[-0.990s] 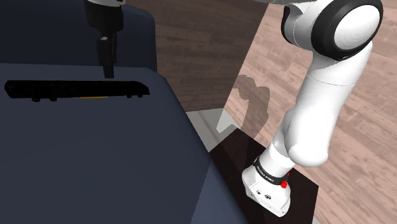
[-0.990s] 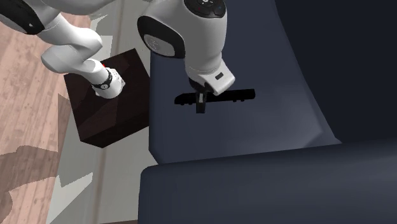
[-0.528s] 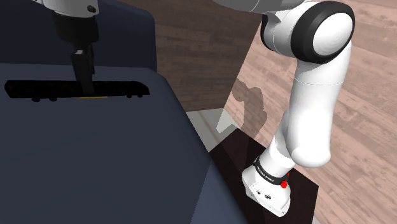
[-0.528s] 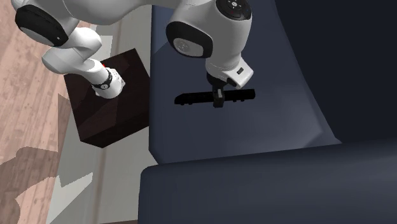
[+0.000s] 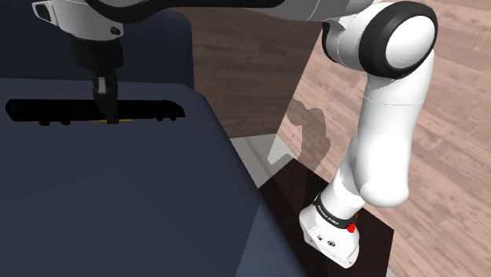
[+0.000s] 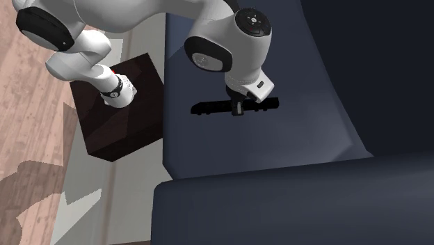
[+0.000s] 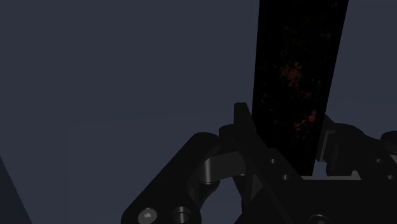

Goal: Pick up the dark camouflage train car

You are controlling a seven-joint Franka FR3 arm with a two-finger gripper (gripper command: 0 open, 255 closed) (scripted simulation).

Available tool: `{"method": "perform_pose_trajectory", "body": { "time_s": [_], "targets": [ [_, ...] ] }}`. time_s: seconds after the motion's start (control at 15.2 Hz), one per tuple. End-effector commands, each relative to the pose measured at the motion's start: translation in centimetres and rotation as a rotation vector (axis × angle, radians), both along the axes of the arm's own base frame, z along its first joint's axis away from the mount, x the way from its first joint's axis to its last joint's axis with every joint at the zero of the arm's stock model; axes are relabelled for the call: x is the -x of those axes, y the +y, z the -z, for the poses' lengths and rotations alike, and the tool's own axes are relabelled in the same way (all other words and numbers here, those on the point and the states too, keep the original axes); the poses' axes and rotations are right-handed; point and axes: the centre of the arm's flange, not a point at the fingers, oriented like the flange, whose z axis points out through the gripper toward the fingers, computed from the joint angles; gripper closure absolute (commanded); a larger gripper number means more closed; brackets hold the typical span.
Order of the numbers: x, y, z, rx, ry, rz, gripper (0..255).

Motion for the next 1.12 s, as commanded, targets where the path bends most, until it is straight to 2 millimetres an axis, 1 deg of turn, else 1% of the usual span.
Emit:
{"method": "perform_pose_trajectory", "body": {
  "time_s": [0.0, 0.46, 1.06],
  "targets": [
    [0.0, 0.0, 0.1, 0.0, 0.0, 0.0, 255],
    [0.0, 0.0, 0.0, 0.0, 0.0, 0.0, 255],
    [0.0, 0.0, -4.8, 0.0, 0.0, 0.0, 255]
  ]
}}
